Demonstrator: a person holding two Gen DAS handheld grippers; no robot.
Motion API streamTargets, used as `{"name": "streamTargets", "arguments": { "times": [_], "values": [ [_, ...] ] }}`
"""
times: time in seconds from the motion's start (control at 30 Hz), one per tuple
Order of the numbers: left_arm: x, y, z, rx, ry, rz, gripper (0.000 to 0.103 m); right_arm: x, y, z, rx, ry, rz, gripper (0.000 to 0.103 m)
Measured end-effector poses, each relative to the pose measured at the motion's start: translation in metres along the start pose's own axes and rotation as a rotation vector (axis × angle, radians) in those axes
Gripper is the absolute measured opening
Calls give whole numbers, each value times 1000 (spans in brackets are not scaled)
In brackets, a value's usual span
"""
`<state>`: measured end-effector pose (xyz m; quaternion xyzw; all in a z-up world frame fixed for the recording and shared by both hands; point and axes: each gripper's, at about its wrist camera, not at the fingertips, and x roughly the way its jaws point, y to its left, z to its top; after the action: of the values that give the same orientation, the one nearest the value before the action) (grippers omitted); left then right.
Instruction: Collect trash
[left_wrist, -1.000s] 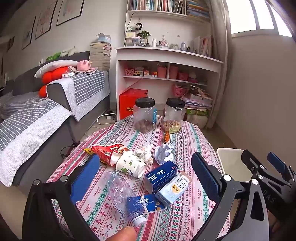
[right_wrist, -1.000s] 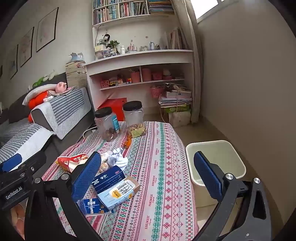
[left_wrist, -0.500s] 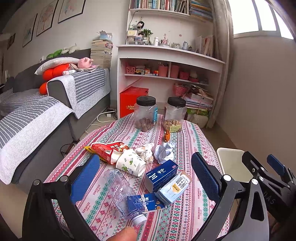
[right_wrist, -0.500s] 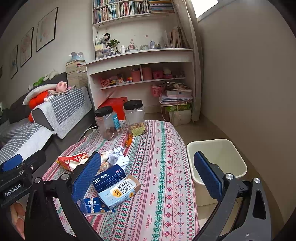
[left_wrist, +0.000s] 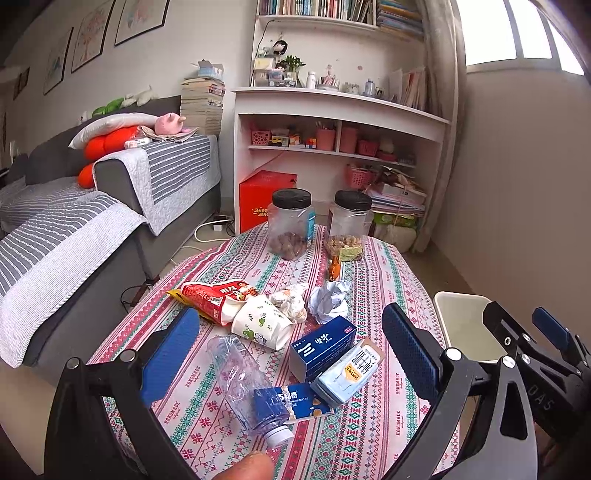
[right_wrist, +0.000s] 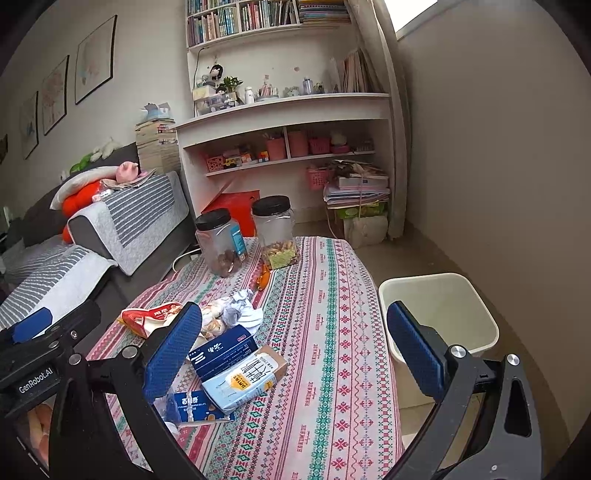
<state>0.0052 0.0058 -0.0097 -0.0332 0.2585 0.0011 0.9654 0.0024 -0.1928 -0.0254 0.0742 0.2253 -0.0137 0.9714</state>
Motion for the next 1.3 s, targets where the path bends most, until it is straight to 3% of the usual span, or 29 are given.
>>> {"name": "streamTargets", "arguments": {
  "times": [1.3],
  "values": [
    [5, 3, -7, -6, 14, 8, 96, 5, -2, -4, -1, 15, -1, 96]
  ]
}}
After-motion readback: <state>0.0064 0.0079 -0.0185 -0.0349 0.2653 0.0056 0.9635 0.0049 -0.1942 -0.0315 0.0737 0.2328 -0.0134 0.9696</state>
